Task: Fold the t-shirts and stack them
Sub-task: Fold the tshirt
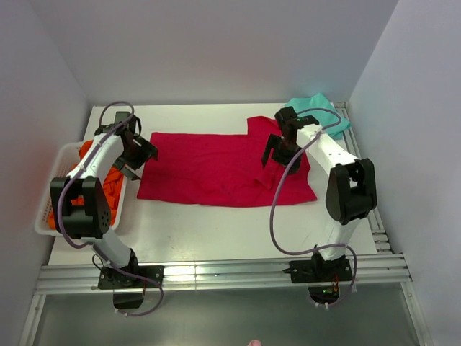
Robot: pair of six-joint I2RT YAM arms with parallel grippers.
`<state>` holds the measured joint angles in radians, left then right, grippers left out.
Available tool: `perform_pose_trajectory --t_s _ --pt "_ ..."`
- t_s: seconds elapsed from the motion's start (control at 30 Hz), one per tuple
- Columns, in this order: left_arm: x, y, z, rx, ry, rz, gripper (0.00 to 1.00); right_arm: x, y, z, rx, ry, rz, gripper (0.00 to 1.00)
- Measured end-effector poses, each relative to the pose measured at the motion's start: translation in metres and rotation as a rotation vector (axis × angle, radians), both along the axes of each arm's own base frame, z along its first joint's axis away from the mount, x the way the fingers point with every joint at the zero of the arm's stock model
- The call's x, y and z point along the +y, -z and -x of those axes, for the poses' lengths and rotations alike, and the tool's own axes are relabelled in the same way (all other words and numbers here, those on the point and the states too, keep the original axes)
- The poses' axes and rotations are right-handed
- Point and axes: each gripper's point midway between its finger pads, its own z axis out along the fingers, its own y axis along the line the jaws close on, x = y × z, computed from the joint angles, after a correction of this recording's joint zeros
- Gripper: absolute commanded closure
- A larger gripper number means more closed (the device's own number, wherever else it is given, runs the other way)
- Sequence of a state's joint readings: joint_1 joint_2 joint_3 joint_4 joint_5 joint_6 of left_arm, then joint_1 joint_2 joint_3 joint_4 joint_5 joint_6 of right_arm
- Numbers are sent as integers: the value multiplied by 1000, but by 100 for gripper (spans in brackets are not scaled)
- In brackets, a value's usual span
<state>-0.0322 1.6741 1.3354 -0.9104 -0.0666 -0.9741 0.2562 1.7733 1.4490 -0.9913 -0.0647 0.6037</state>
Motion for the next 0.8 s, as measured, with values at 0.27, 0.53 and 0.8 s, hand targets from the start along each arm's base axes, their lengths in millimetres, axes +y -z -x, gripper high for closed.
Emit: perform_pose_trajectory --t_s 0.27,0.53,0.8 --pt "1 -5 1 -27 23 -8 8 14 29 -12 31 -21 -22 25" --pt "3 -10 8 -37 38 -15 8 14 43 -16 39 -19 -12 56" --pt "10 -9 9 -37 42 -23 8 14 57 -15 65 -16 -6 57"
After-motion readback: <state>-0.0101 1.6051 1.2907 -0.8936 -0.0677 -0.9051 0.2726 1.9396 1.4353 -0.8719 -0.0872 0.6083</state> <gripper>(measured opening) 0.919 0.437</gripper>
